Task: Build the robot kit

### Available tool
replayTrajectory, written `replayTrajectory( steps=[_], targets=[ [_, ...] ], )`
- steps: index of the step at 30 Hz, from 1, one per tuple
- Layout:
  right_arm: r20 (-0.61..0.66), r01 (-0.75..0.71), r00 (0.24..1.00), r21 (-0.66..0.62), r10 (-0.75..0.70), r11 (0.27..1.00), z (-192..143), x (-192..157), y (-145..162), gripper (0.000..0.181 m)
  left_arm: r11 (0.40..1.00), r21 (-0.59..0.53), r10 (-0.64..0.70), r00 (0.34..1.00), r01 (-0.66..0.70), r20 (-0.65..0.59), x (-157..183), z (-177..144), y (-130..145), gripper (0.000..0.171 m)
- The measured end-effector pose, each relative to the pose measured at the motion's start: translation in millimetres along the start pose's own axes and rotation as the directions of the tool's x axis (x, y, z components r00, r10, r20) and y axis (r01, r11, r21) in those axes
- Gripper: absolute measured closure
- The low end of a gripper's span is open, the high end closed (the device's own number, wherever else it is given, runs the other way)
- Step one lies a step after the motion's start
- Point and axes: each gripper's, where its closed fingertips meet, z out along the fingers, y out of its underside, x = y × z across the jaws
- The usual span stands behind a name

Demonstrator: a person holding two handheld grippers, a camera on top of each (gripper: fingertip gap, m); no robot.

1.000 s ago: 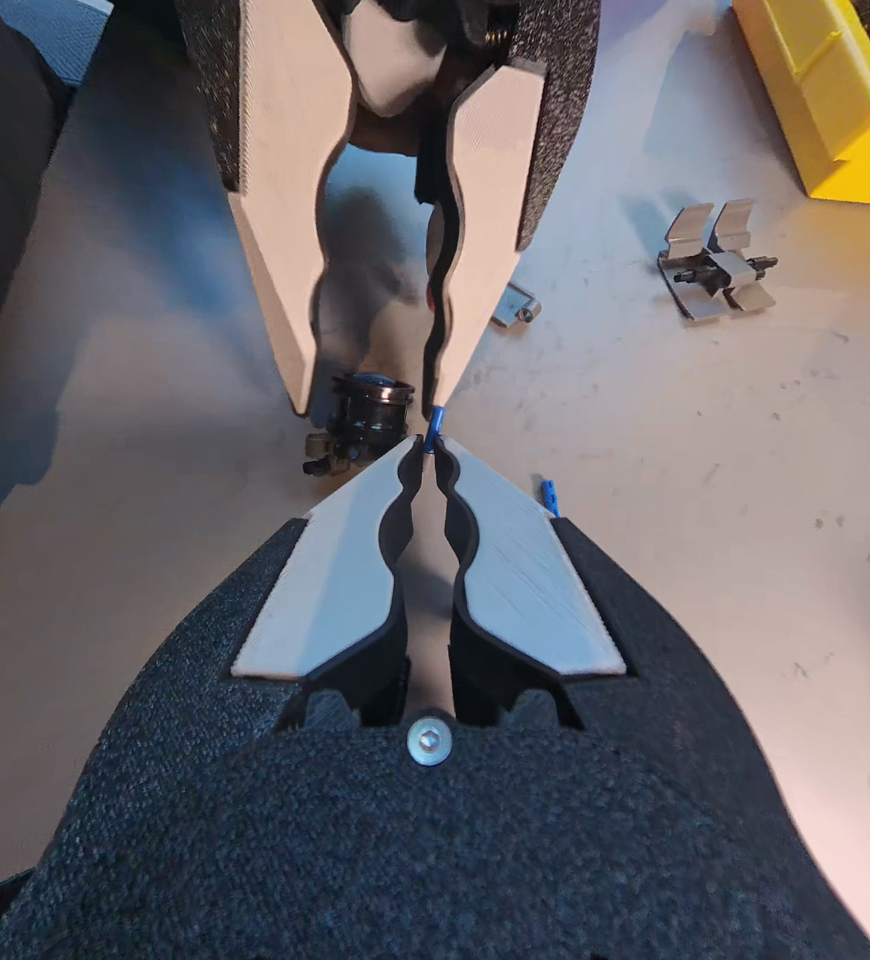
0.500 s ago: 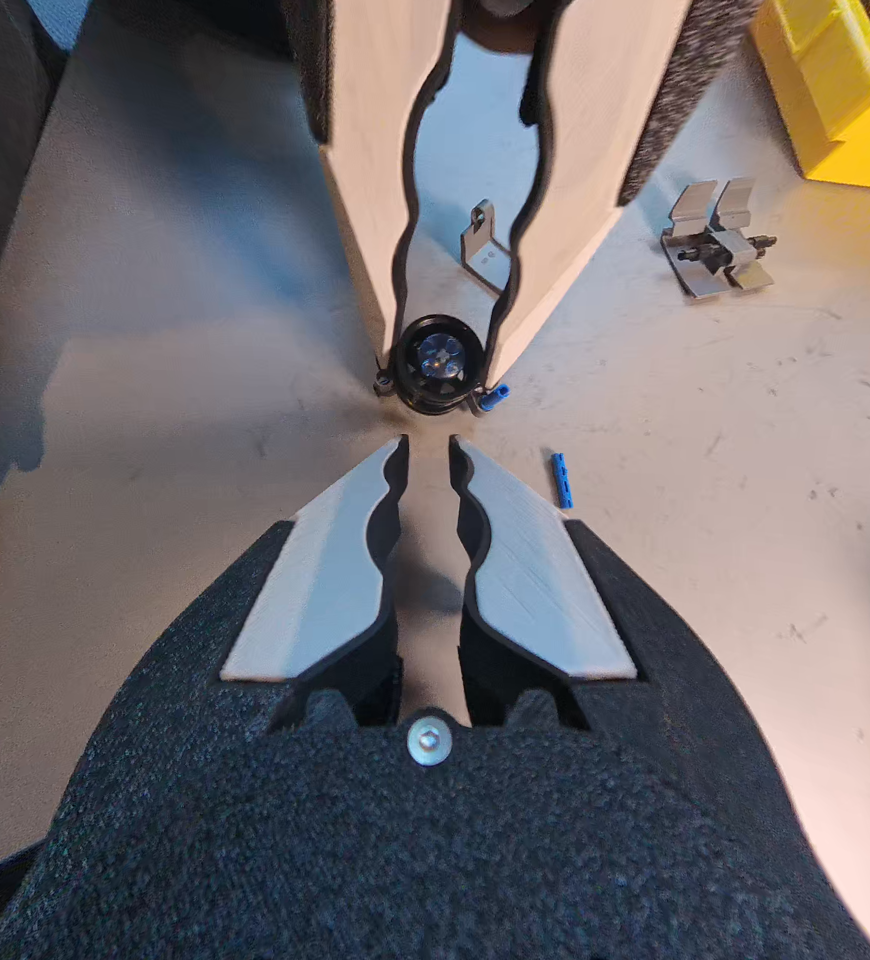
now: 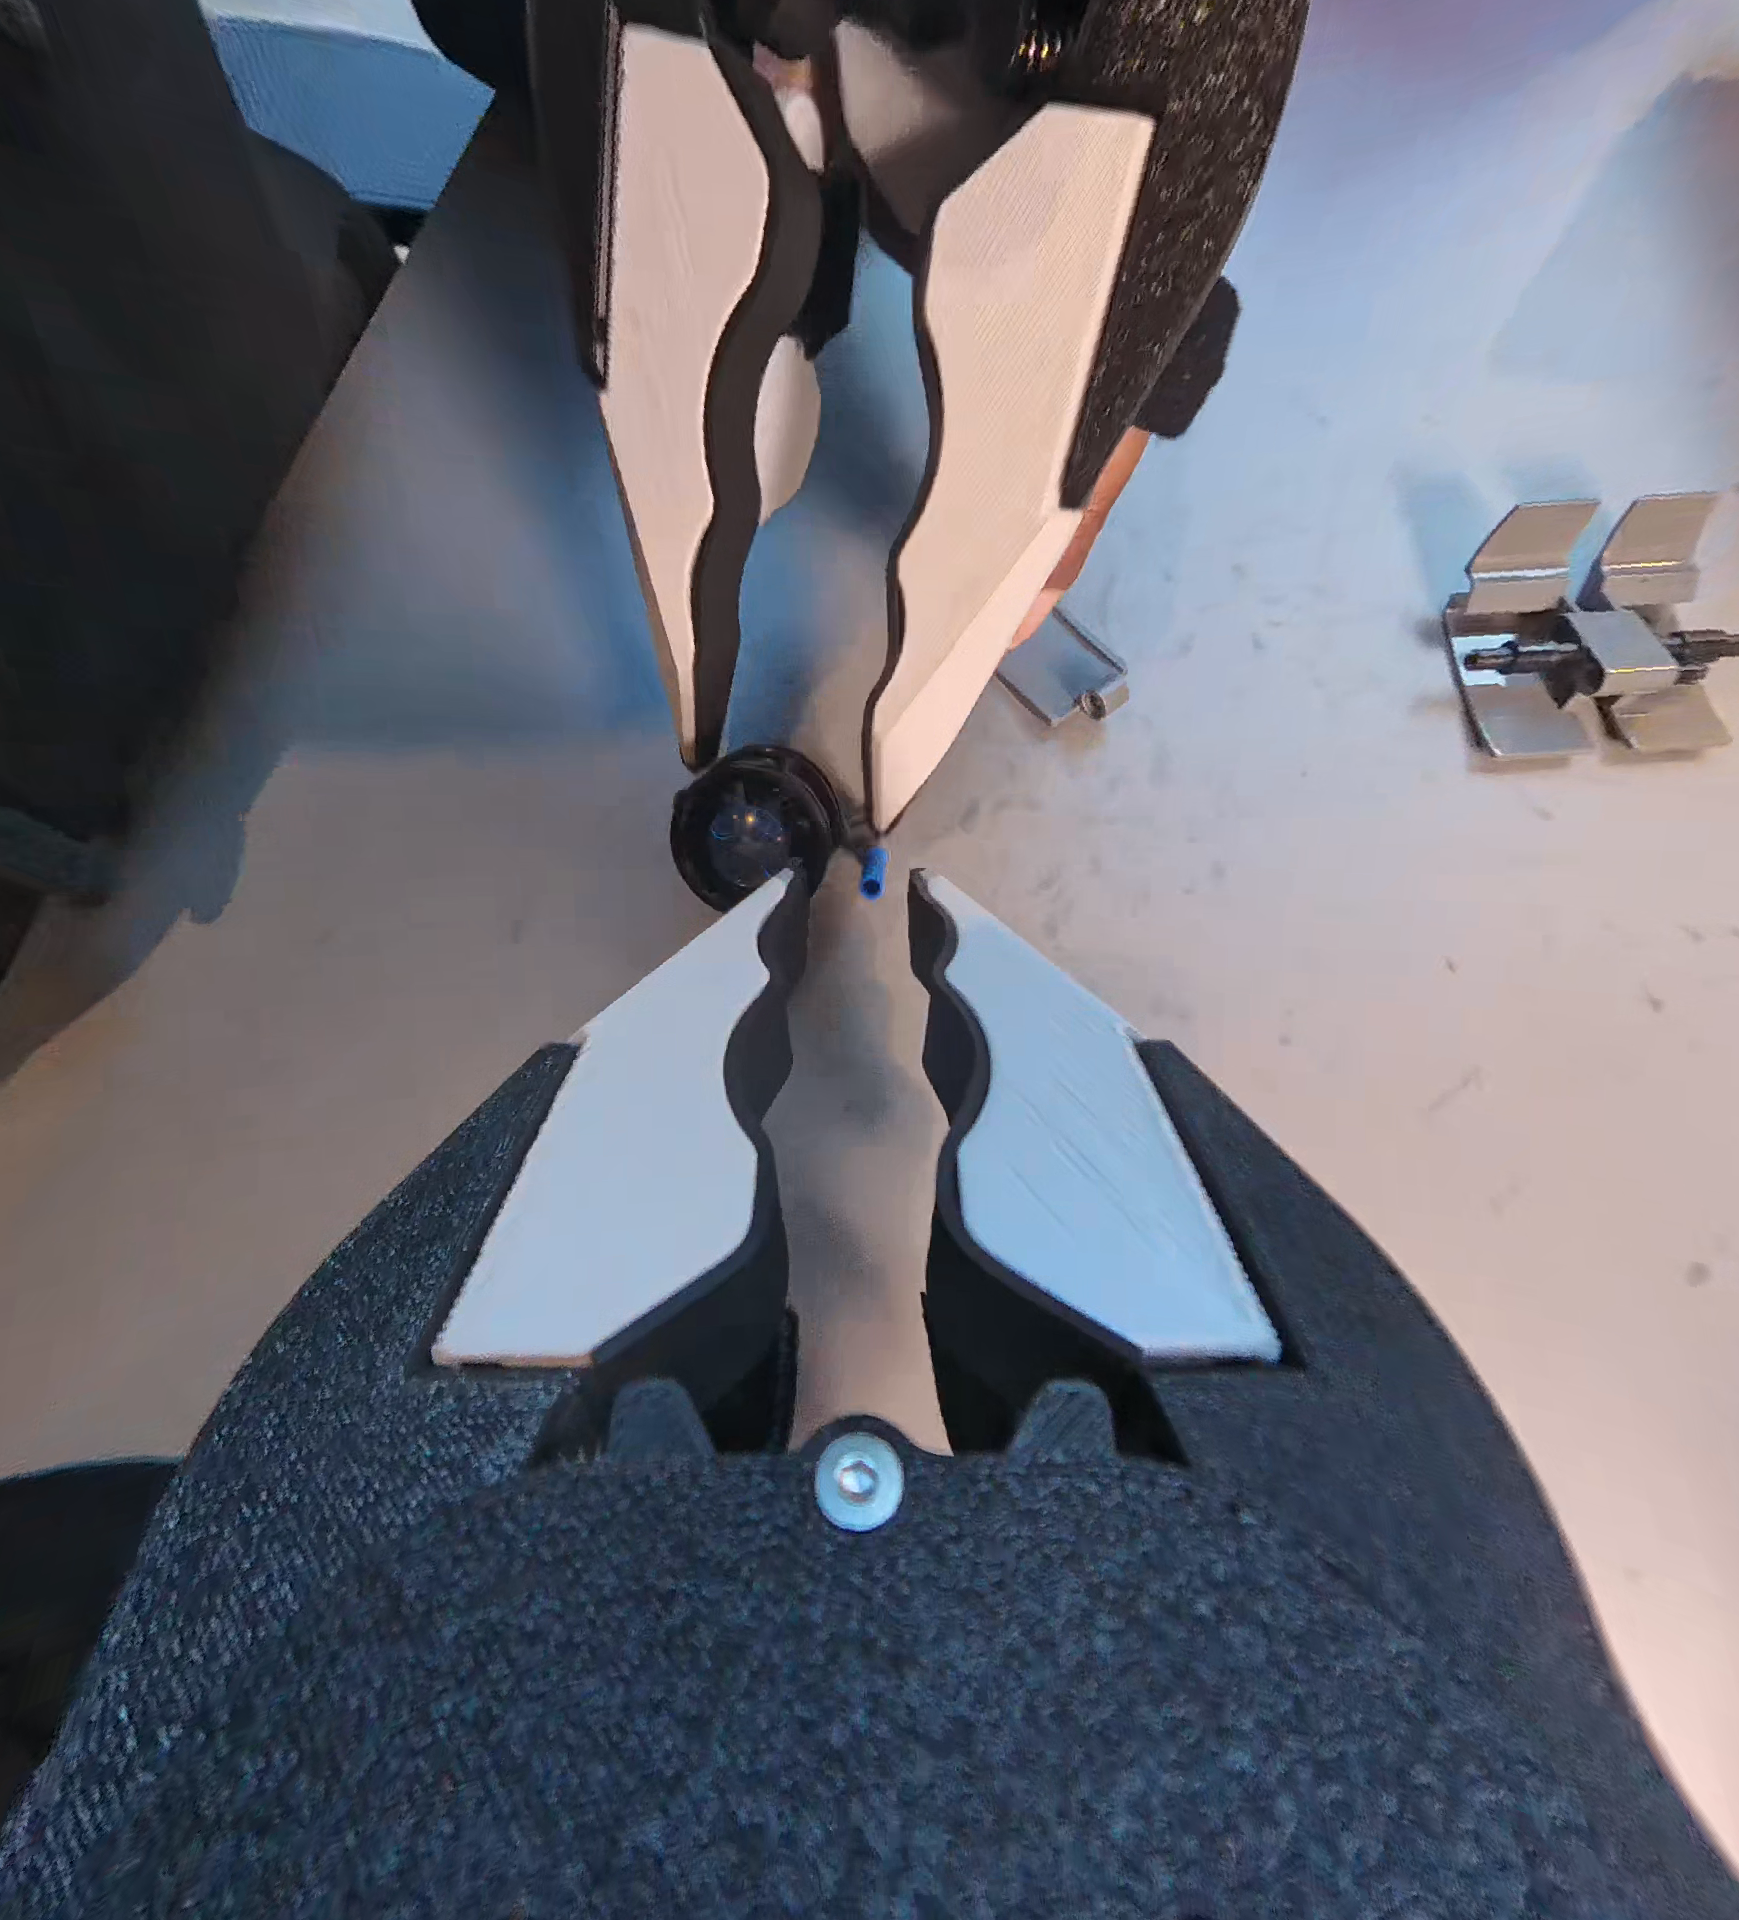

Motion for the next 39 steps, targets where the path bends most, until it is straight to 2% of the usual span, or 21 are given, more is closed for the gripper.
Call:
replayTrajectory(
  steps=[5,11,14,16,19,21,24,27,30,34,39],
  targets=[
    [0.05,-0.019,0.999,-0.004,0.019,1.0,-0.9,1.4,6.2,0.162,0.993,0.056,-0.105,0.994,0.103,0.017,6.2,-7.7,3.7,0.135],
    [0.07,-0.009,0.997,-0.097,0.016,0.995,5.1,-10.7,20.9,0.162,0.961,0.083,-0.272,0.956,0.264,0.107,9.1,1.1,-0.7,0.128],
    [0.063,-0.009,0.998,-0.086,0.014,0.996,9.6,-20.9,17.4,0.162,0.967,0.11,-0.245,0.96,0.231,0.137,6.2,3.2,-1.7,0.139],
    [0.025,-0.006,1.0,-0.086,0.008,0.996,9.9,-22.7,16.6,0.164,0.968,0.117,-0.233,0.966,0.22,0.112,6.1,2.5,-1.5,0.14],
    [-0.025,-0.027,0.999,-0.016,0.027,0.999,2.6,-26.5,7.1,0.177,0.973,0.137,-0.197,0.978,0.186,0.072,7.3,3.3,0.1,0.142],
    [-0.001,-0.073,0.997,0.079,0.073,0.994,-5.3,-35.0,-8.5,0.17,0.976,0.146,-0.169,0.985,0.162,0.033,10.0,6.3,1.6,0.146],
    [-0.042,-0.064,0.997,0.064,0.067,0.996,-3.7,-38.4,-8.9,0.166,0.987,0.112,-0.117,0.993,0.114,0.028,5.7,8.2,5.8,0.148],
    [-0.08,-0.073,0.994,0.051,0.077,0.996,1.3,-36.6,-8.5,0.166,0.995,0.061,-0.08,0.996,0.078,0.031,2.4,10.7,12.0,0.145],
    [-0.114,-0.074,0.99,0.066,0.081,0.995,1.7,-30.7,-9.8,0.166,0.994,0.069,-0.089,0.996,0.086,0.028,1.8,9.5,13.0,0.141],
    [-0.141,-0.086,0.985,0.083,0.097,0.993,0.7,-22.7,-11.3,0.166,0.989,0.107,-0.111,0.993,0.105,0.05,-3.1,-1.1,10.1,0.134],
    [-0.15,-0.096,0.983,0.09,0.109,0.991,2.5,-15.2,-13.6,0.166,0.982,0.177,-0.083,0.992,0.066,0.096,-11.3,-9.3,-4.6,0.126]
  ],
)
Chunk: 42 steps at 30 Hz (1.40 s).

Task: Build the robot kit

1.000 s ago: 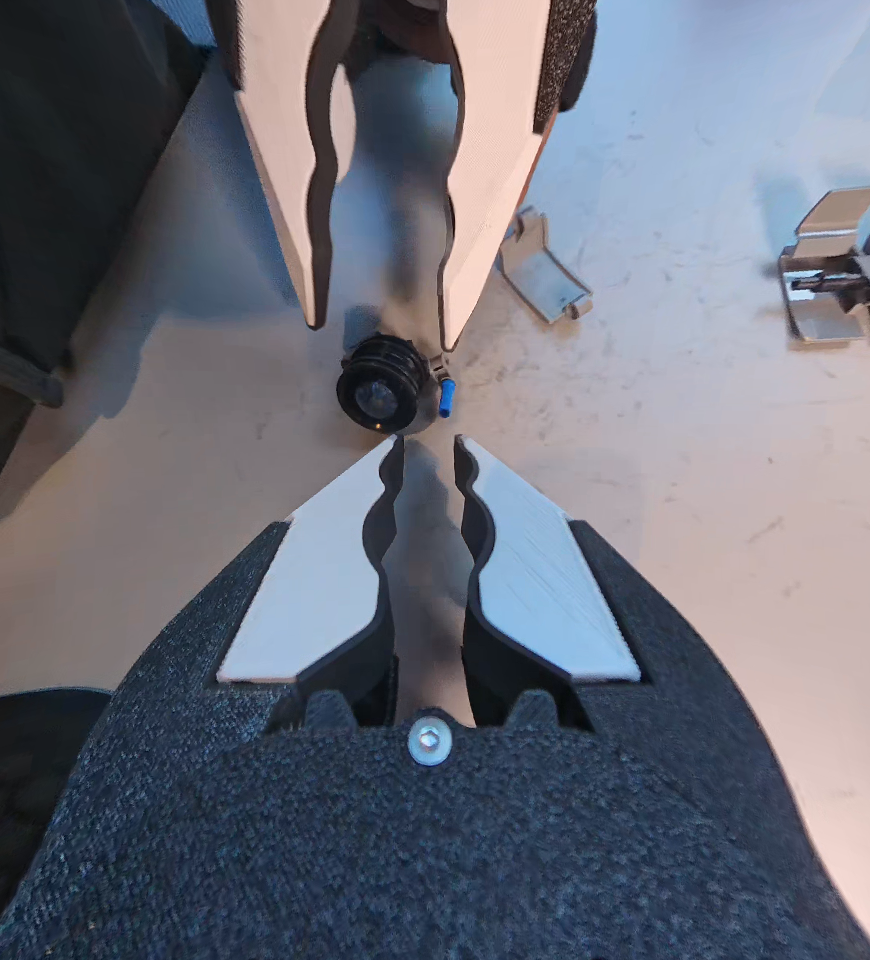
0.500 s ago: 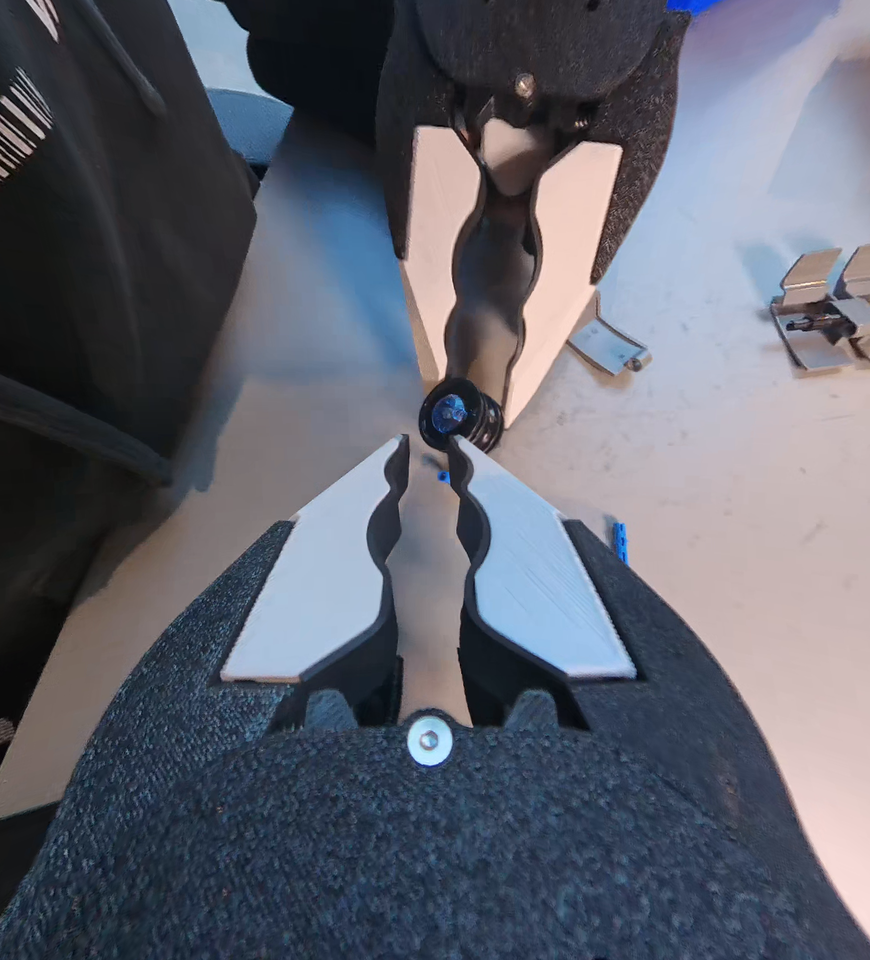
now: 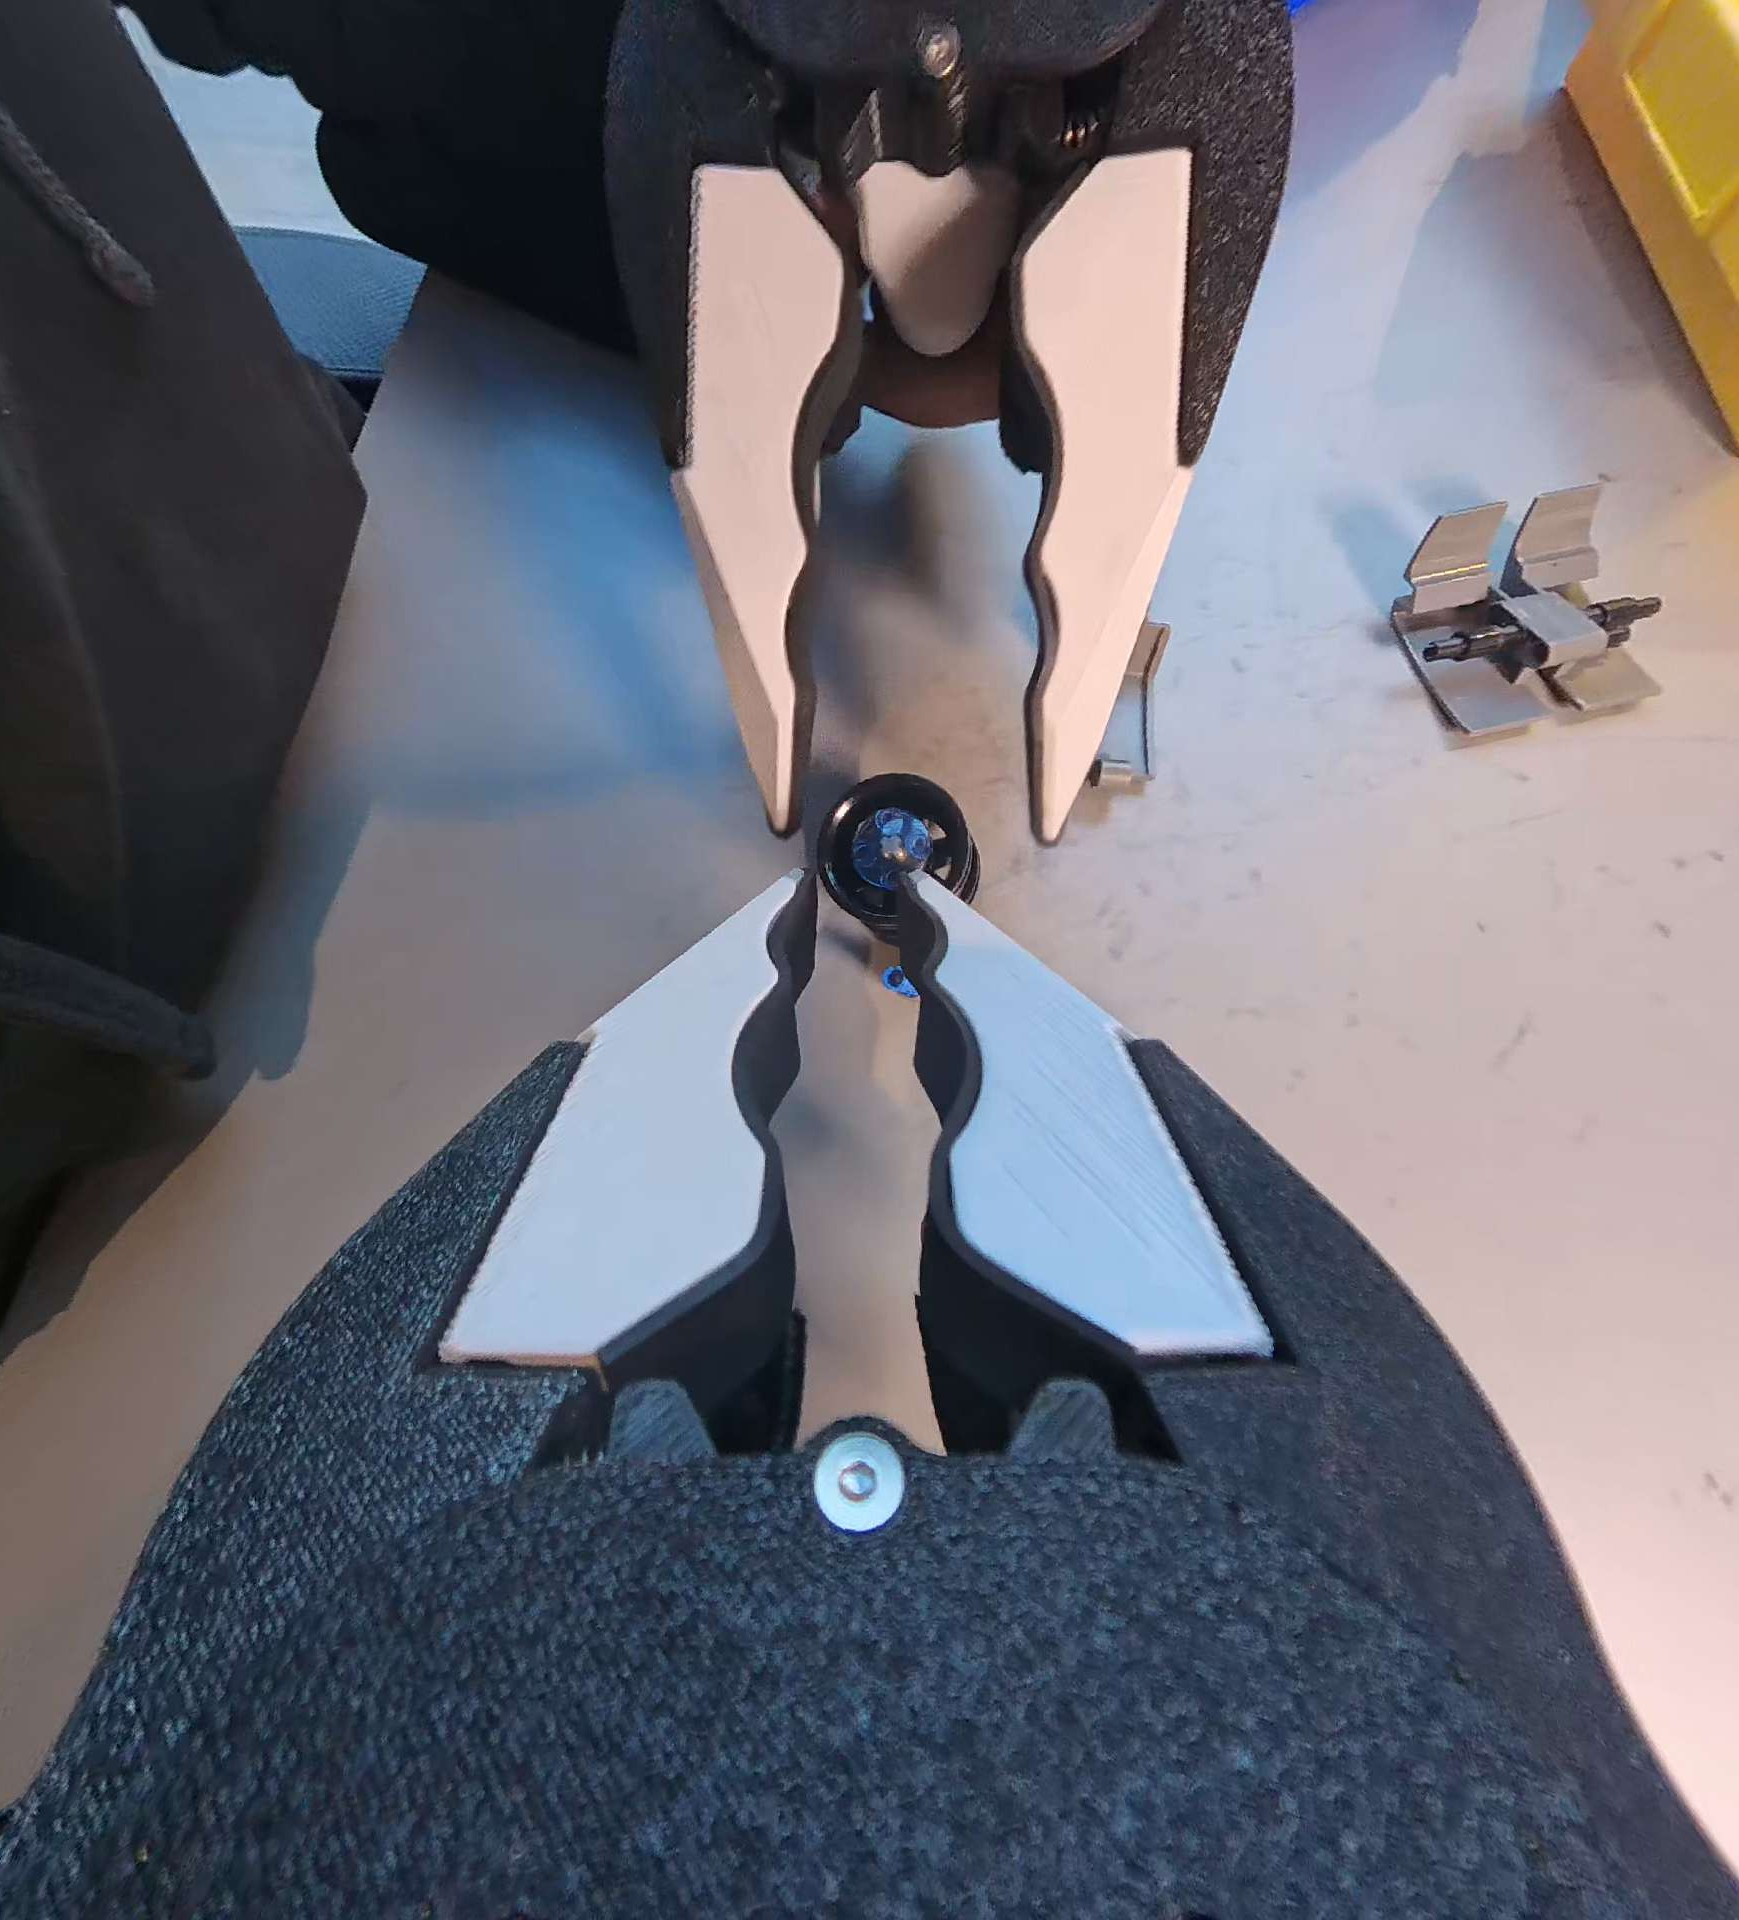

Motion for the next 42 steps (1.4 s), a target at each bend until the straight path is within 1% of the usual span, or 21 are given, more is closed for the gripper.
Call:
replayTrajectory(
  steps=[1,2,3,4,6,9,11,13,14,17,21,26,29,33,35,36,38,40,42],
  targets=[
    [-0.006,-0.004,1.0,0.001,0.004,1.0,0.9,1.9,-0.2,0.166,1.0,-0.011,0.012,1.0,-0.012,0.003,-0.4,2.9,1.5,0.126],
    [-0.009,-0.007,1.0,0.004,0.007,1.0,1.3,2.9,-0.8,0.166,0.999,-0.027,0.021,1.0,-0.02,0.007,-1.7,5.7,4.3,0.135],
    [-0.013,-0.01,1.0,0.007,0.01,1.0,0.8,4.0,-1.1,0.164,0.999,-0.03,0.018,1.0,-0.018,0.009,-3.0,7.2,5.6,0.14],
    [-0.018,-0.013,1.0,0.007,0.013,1.0,-0.9,4.9,-0.6,0.164,1.0,-0.025,0.0,1.0,0.0,0.008,-4.8,7.0,5.5,0.141],
    [-0.043,-0.025,0.999,0.001,0.025,1.0,-6.7,9.5,2.6,0.164,0.999,-0.02,-0.03,1.0,0.03,-0.009,-6.1,5.2,6.9,0.141],
    [-0.069,-0.056,0.996,-0.033,0.054,0.998,-7.4,17.8,10.1,0.164,0.999,0.001,-0.034,0.999,0.034,-0.013,-6.2,3.9,7.9,0.141],
    [-0.052,-0.062,0.997,-0.075,0.059,0.995,-0.6,17.0,14.3,0.165,0.999,0.008,-0.044,0.999,0.044,-0.017,-6.5,3.9,8.1,0.142],
    [-0.053,-0.036,0.998,-0.117,0.03,0.993,5.9,17.9,17.8,0.174,0.998,0.008,-0.055,0.998,0.055,-0.025,-6.6,3.1,8.7,0.142],
    [-0.05,-0.025,0.999,-0.126,0.019,0.992,7.9,18.0,17.6,0.176,0.998,0.009,-0.058,0.998,0.058,-0.028,-6.7,2.8,9.1,0.142],
    [-0.036,-0.03,0.999,-0.173,0.024,0.984,9.1,19.0,17.6,0.177,0.998,0.01,-0.062,0.998,0.062,-0.03,-7.0,2.1,10.1,0.142],
    [-0.027,0.005,1.0,-0.286,-0.013,0.958,11.7,19.0,17.6,0.177,0.998,0.006,-0.069,0.997,0.07,-0.044,-7.1,1.5,11.4,0.142],
    [-0.014,0.0,1.0,-0.329,-0.005,0.944,15.8,17.3,18.8,0.177,0.998,0.004,-0.067,0.997,0.067,-0.049,-6.2,-1.7,14.1,0.142],
    [-0.008,0.008,1.0,-0.322,-0.011,0.947,19.0,16.9,15.5,0.178,0.998,0.005,-0.065,0.996,0.065,-0.055,-6.0,-4.7,15.9,0.142],
    [-0.014,-0.016,1.0,-0.309,0.013,0.951,19.1,17.1,14.8,0.177,0.998,0.006,-0.063,0.997,0.063,-0.048,-6.5,-5.8,16.4,0.142],
    [-0.034,-0.053,0.998,-0.251,0.046,0.966,18.6,19.2,13.5,0.177,0.997,0.006,-0.071,0.997,0.071,-0.043,-7.8,-6.4,16.5,0.142],
    [-0.035,-0.07,0.997,-0.213,0.064,0.975,15.9,18.8,12.6,0.176,0.997,0.006,-0.075,0.996,0.075,-0.039,-8.6,-6.5,16.3,0.142],
    [-0.03,-0.112,0.994,-0.128,0.109,0.986,2.7,18.7,5.4,0.157,0.997,0.003,-0.079,0.997,0.079,-0.026,-10.1,-5.9,16.4,0.142],
    [-0.064,-0.104,0.993,-0.109,0.097,0.989,-13.7,24.8,7.0,0.155,0.996,0.003,-0.086,0.996,0.086,-0.009,-12.9,-4.8,15.7,0.141],
    [-0.115,-0.089,0.991,-0.144,0.072,0.986,-25.2,35.1,17.4,0.157,0.996,-0.001,-0.092,0.996,0.092,-0.01,-13.6,-2.8,14.7,0.141]
  ],
)
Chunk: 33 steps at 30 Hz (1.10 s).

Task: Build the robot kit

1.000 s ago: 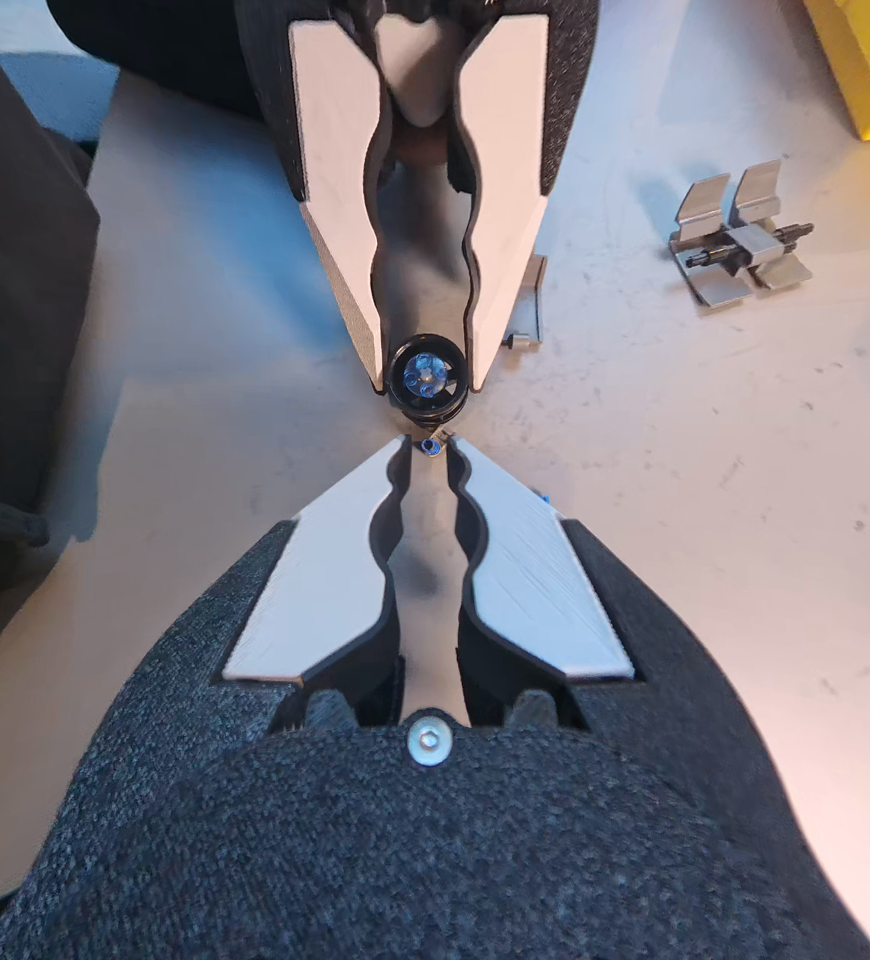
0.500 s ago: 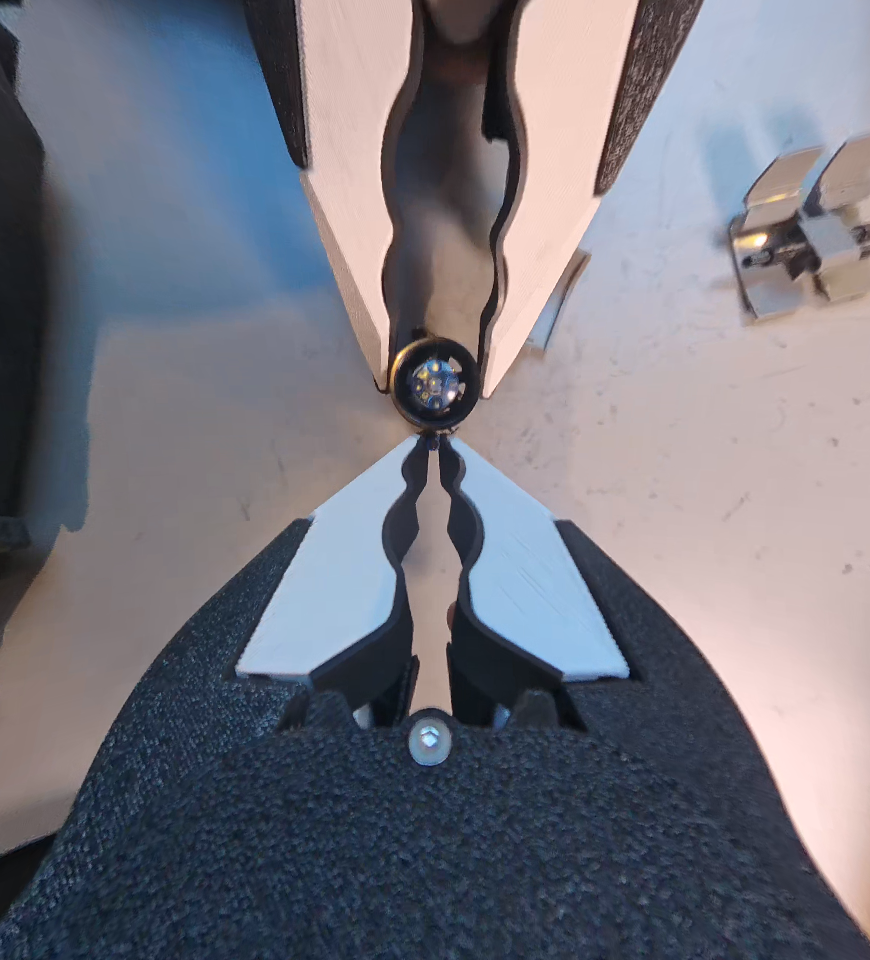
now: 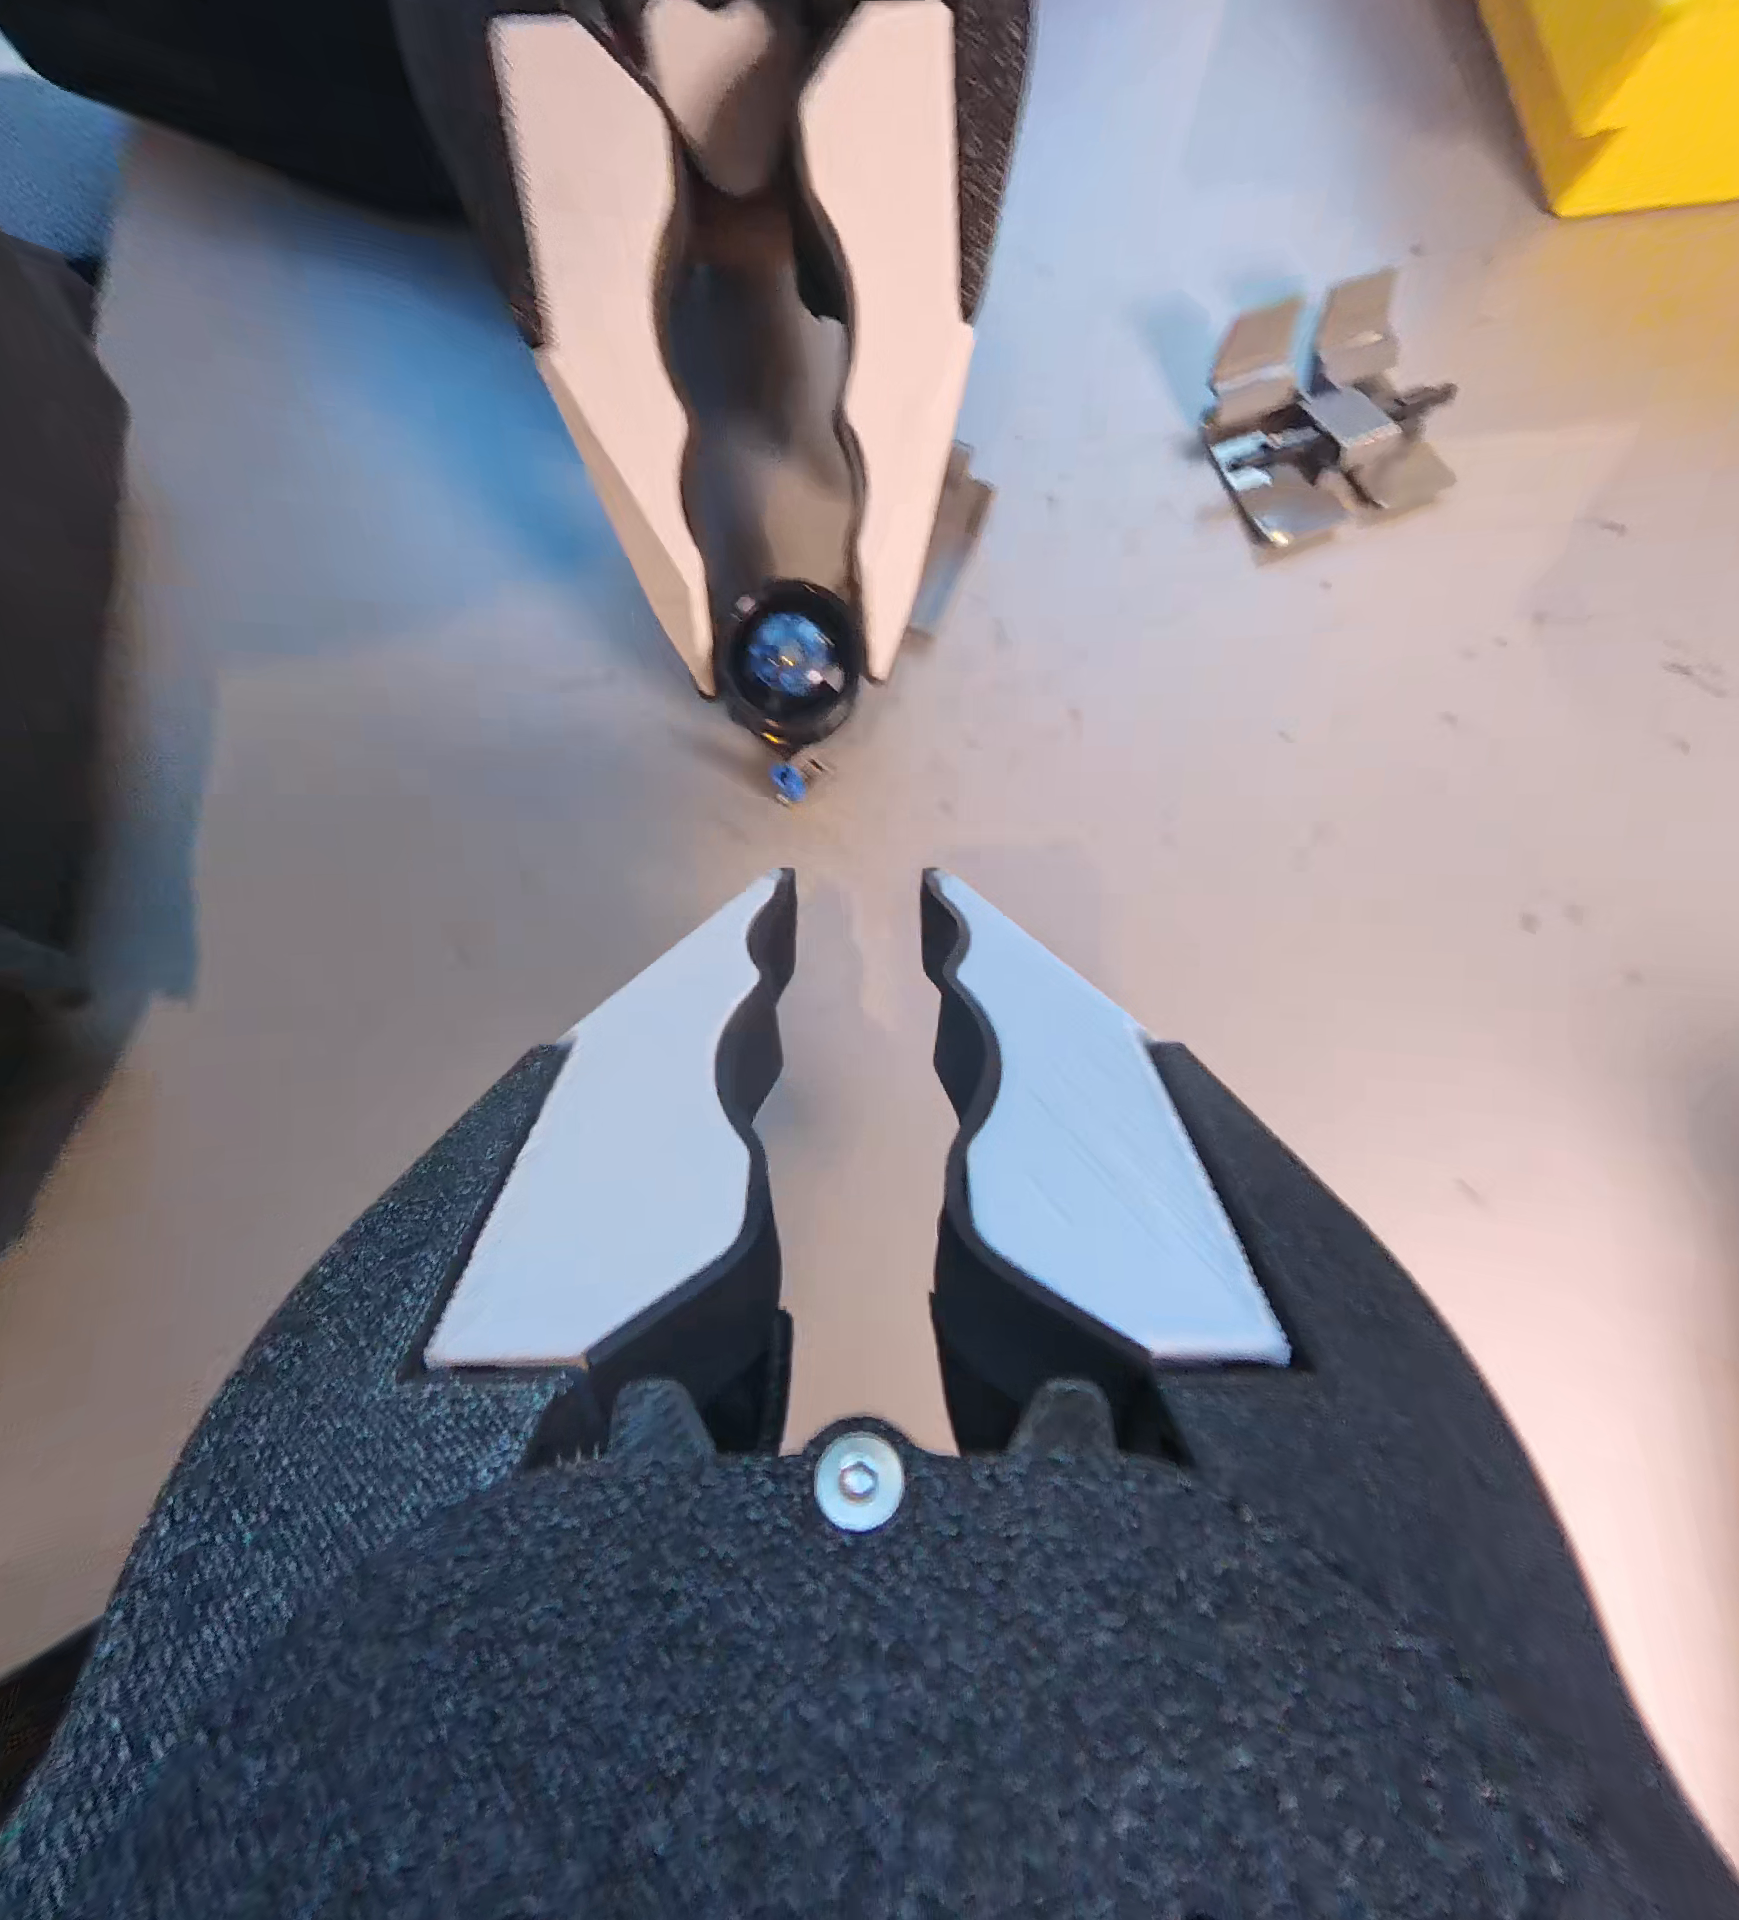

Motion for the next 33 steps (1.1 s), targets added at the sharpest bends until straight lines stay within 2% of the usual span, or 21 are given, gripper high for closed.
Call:
replayTrajectory(
  steps=[2,7,12,15,19,23,28,31,33],
  targets=[
    [-0.036,-0.02,0.999,-0.025,0.019,0.999,-2.6,13.8,9.5,0.16,1.0,-0.007,0.009,1.0,-0.009,0.005,-0.9,2.2,-1.3,0.139],
    [-0.025,-0.041,0.999,-0.107,0.038,0.993,10.0,30.2,29.9,0.16,1.0,0.006,0.015,1.0,-0.015,0.017,-0.6,-2.4,-6.4,0.129],
    [0.023,-0.093,0.995,-0.107,0.096,0.99,19.0,29.3,32.4,0.178,0.997,0.081,-0.025,0.997,0.019,0.071,-7.3,-29.0,-16.9,0.128],
    [0.041,-0.073,0.996,-0.029,0.074,0.997,13.1,14.7,10.8,0.178,0.997,0.073,-0.046,0.992,0.038,0.12,-10.3,-41.4,-16.6,0.133],
    [0.028,0.017,0.999,0.031,-0.018,0.999,8.4,-16.6,-30.4,0.178,0.999,0.037,0.027,0.995,-0.03,0.099,14.1,-41.8,-21.3,0.143],
    [0.052,0.056,0.997,-0.004,-0.056,0.998,20.2,-39.8,-45.7,0.178,0.993,-0.053,0.107,0.99,-0.102,0.091,30.2,-34.8,-16.4,0.15],
    [0.059,0.083,0.995,-0.016,-0.082,0.996,27.7,-50.7,-52.2,0.178,0.991,-0.072,0.124,0.986,-0.117,0.107,35.8,-34.4,-10.8,0.167],
    [0.071,0.064,0.995,0.045,-0.067,0.997,24.1,-56.1,-62.6,0.179,0.992,-0.066,0.116,0.987,-0.11,0.109,38.1,-35.6,-8.1,0.168],
    [0.087,0.049,0.994,0.102,-0.058,0.994,19.2,-60.2,-70.3,0.181,0.994,-0.024,0.107,0.987,-0.105,0.121,37.8,-36.8,-11.2,0.168]
  ],
)
